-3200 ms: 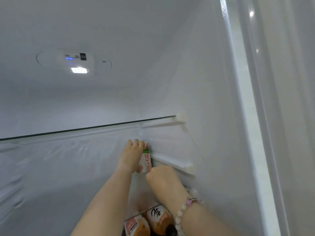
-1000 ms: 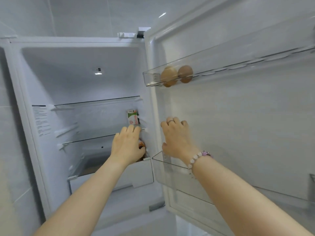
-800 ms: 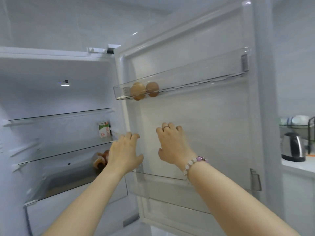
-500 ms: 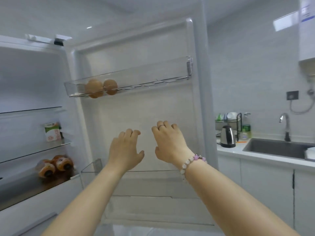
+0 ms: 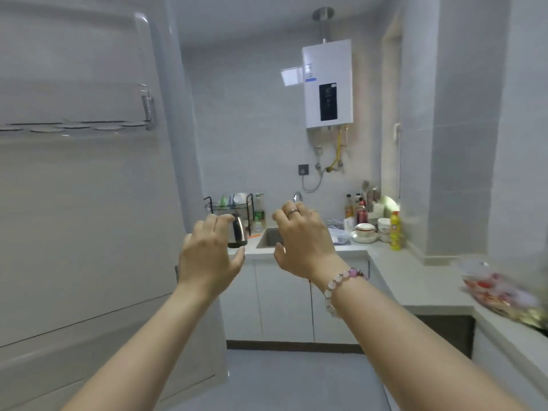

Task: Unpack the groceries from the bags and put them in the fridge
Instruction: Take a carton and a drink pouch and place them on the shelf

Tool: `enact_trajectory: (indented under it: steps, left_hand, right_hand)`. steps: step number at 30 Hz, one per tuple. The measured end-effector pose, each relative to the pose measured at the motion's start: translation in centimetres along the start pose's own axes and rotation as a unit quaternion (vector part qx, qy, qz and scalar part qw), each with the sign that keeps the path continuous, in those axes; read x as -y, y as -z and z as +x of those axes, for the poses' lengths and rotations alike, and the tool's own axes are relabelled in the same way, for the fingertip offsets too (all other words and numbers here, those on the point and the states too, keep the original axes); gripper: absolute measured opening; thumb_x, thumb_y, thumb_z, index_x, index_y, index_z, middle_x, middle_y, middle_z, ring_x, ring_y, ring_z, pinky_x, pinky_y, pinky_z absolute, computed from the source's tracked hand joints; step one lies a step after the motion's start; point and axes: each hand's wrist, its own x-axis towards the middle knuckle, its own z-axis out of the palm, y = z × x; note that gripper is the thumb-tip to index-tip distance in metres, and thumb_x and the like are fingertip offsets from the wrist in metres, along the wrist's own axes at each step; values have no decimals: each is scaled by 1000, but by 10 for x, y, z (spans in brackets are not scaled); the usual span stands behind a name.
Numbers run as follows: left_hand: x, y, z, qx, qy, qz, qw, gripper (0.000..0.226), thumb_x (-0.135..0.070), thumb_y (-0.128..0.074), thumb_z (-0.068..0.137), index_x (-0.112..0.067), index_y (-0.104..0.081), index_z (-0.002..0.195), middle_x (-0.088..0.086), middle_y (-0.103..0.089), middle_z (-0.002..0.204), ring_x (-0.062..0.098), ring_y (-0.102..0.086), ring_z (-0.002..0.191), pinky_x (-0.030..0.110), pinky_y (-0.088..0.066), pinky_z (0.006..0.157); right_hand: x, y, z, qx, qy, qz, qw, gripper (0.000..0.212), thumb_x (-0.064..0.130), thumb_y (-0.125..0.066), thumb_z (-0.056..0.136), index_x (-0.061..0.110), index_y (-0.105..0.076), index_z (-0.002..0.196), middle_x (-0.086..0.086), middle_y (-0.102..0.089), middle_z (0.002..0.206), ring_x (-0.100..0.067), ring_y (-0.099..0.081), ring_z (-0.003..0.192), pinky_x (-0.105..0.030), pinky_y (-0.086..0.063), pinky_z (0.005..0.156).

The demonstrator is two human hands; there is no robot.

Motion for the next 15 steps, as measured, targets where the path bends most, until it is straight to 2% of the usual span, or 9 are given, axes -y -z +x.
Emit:
enact_trajectory:
  steps: [3,7,11,15]
  left_hand:
    - [-41,-27,4,12,-54,-30,998,58,-21,-88,48,-6,-63,98,8,-61,80,28,-59,65,31,-46,52]
    - [-98,-64,8,37,-85,-100,991,62,-24,-88,48,-8,-61,102,6,-61,81,27,-59,66,34,-50,52]
    - [-160,-94,15,48,-124,-139,981,68,-27,-90,41,-10,-60,99,6,-62,80,27,-59,65,32,-48,49]
    - [-227,-118,32,47,-168,-159,972,67,-27,-90,40,-8,-63,99,7,-64,81,28,-61,69,34,-50,53]
  right_hand:
    - [-45,4,-27,57,-56,-55,995,39,18,-76,52,9,-63,88,-9,-61,89,-28,-60,81,-35,-48,64]
    - [-103,18,-57,88,-113,-122,982,42,19,-74,52,8,-63,91,-9,-61,89,-29,-60,82,-36,-50,67]
    - [-157,38,-88,125,-149,-175,965,45,21,-61,74,8,-54,117,-10,-54,117,-29,-50,108,-37,-41,88]
    - [-218,52,-121,123,-194,-195,953,47,24,-54,80,12,-46,125,-6,-47,124,-24,-45,112,-34,-37,93]
